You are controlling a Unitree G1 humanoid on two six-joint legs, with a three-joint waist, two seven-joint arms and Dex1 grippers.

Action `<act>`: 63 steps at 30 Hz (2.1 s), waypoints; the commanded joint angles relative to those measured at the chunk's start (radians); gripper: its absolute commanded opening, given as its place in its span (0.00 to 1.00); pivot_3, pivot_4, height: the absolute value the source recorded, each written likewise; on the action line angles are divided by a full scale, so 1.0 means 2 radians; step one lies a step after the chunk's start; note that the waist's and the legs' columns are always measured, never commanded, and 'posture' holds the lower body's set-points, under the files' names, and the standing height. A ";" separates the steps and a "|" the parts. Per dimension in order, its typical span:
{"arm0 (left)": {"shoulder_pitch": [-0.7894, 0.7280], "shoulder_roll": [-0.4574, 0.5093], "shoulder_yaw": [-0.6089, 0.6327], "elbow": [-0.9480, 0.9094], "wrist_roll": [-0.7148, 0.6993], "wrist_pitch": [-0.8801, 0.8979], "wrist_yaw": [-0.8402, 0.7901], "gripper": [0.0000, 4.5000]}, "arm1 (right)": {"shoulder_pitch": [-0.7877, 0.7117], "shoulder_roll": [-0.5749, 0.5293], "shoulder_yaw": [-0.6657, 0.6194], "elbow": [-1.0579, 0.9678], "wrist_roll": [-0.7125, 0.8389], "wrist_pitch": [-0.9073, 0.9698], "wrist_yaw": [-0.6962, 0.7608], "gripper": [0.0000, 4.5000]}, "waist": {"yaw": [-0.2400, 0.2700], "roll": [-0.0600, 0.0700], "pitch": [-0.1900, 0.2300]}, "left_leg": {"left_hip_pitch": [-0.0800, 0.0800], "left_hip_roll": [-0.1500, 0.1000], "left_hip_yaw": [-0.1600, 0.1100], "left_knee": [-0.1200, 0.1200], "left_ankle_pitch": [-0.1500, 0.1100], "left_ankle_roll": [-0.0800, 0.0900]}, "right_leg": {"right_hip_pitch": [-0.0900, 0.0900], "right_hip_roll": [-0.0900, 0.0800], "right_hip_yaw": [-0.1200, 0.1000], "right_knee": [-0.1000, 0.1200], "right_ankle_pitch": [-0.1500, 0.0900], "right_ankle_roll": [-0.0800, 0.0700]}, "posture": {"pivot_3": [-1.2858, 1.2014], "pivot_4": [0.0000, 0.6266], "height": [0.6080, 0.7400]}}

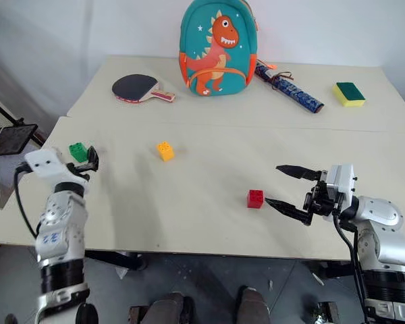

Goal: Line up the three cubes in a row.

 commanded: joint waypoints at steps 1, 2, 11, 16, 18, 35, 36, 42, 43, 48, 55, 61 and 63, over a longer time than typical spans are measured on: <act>-0.061 0.002 0.000 0.068 0.033 -0.035 0.063 1.00 | 0.003 -0.005 -0.008 -0.023 0.005 -0.003 -0.004 1.00 | 0.001 -0.001 0.000 | 0.000 0.000 0.000 0.000 0.000 0.000 | 0.000 0.000 0.000 0.000 0.000 0.000 | 0.52 0.24 1.00; -0.071 0.002 -0.001 0.085 0.034 -0.041 0.065 1.00 | 0.005 -0.005 -0.010 -0.023 0.004 -0.003 -0.007 1.00 | 0.001 -0.001 0.000 | -0.001 0.000 0.000 0.000 0.000 0.000 | 0.000 0.000 0.000 0.000 0.000 0.000 | 0.52 0.24 1.00; -0.142 0.033 0.000 0.224 0.028 -0.061 0.058 1.00 | 0.025 -0.008 -0.019 -0.041 0.005 -0.002 -0.024 1.00 | 0.000 -0.001 0.000 | -0.001 0.000 0.000 0.000 0.000 0.000 | 0.000 0.000 -0.001 0.000 0.000 0.001 | 0.52 0.24 1.00; -0.136 0.028 -0.008 0.219 0.025 -0.064 0.048 0.80 | 0.031 -0.005 -0.019 -0.044 0.003 -0.007 -0.035 1.00 | 0.000 -0.001 0.000 | -0.001 0.000 0.000 0.000 0.000 0.000 | 0.000 0.000 -0.001 0.000 0.000 0.001 | 0.52 0.24 1.00; -0.135 0.028 -0.009 0.219 0.023 -0.064 0.044 0.65 | 0.033 -0.004 -0.018 -0.046 0.003 -0.007 -0.038 1.00 | 0.001 -0.001 0.000 | -0.001 0.000 0.000 0.000 0.000 0.000 | 0.000 0.000 -0.001 0.000 0.000 0.001 | 0.52 0.24 1.00; 0.087 0.236 -0.139 -0.110 -0.199 -0.022 -0.678 0.33 | 0.100 -0.063 -0.103 -0.044 0.006 -0.004 -0.036 1.00 | 0.001 0.000 0.000 | -0.001 0.001 0.000 0.000 0.000 -0.001 | -0.001 0.000 -0.001 0.000 0.000 0.000 | 0.52 0.24 1.00; 0.080 0.240 -0.160 -0.105 -0.191 -0.022 -0.695 0.33 | 0.105 -0.062 -0.103 -0.046 0.006 -0.004 -0.038 1.00 | 0.003 0.001 0.000 | 0.000 0.000 0.000 0.000 0.000 -0.001 | 0.000 0.000 -0.001 -0.001 0.000 0.000 | 0.52 0.24 1.00; -0.031 0.148 -0.295 0.012 -0.085 -0.091 -0.733 0.33 | 0.151 -0.057 -0.096 -0.070 -0.004 -0.022 -0.025 1.00 | 0.012 0.002 0.000 | -0.001 0.000 0.001 0.003 0.000 0.001 | 0.001 0.000 0.000 -0.001 0.000 -0.001 | 0.52 0.24 1.00; -0.054 0.119 -0.305 0.045 -0.069 -0.104 -0.716 0.33 | 0.156 -0.056 -0.097 -0.077 -0.002 -0.020 -0.028 1.00 | 0.012 0.002 0.000 | -0.001 0.000 0.002 0.003 0.000 0.001 | 0.001 0.000 0.001 -0.001 0.000 -0.001 | 0.52 0.24 1.00; -0.111 0.054 -0.330 0.156 -0.028 -0.161 -0.721 0.33 | 0.180 -0.055 -0.103 -0.110 0.011 -0.002 -0.040 1.00 | 0.002 0.002 0.000 | -0.001 0.000 0.002 0.003 0.000 0.001 | 0.000 0.000 0.000 -0.001 0.000 -0.001 | 0.52 0.24 1.00; -0.144 0.022 -0.338 0.229 0.005 -0.209 -0.730 0.33 | 0.212 -0.043 -0.094 -0.150 0.020 0.014 -0.058 1.00 | 0.002 0.001 0.001 | -0.001 0.000 0.002 0.004 0.000 0.001 | 0.000 0.000 0.000 0.000 0.000 -0.001 | 0.52 0.24 1.00; -0.159 0.002 -0.330 0.260 0.018 -0.232 -0.726 0.56 | 0.219 -0.025 -0.089 -0.168 0.015 0.014 -0.079 1.00 | 0.004 0.001 0.001 | -0.002 0.000 0.002 0.005 -0.001 0.002 | 0.001 0.000 0.000 0.000 0.000 -0.001 | 0.52 0.24 1.00; -0.155 0.003 -0.322 0.249 0.011 -0.232 -0.731 0.70 | 0.223 -0.023 -0.084 -0.175 0.014 0.015 -0.081 1.00 | 0.003 0.001 0.001 | -0.002 0.000 0.002 0.005 -0.001 0.002 | 0.001 0.000 0.000 0.000 0.000 -0.001 | 0.52 0.24 1.00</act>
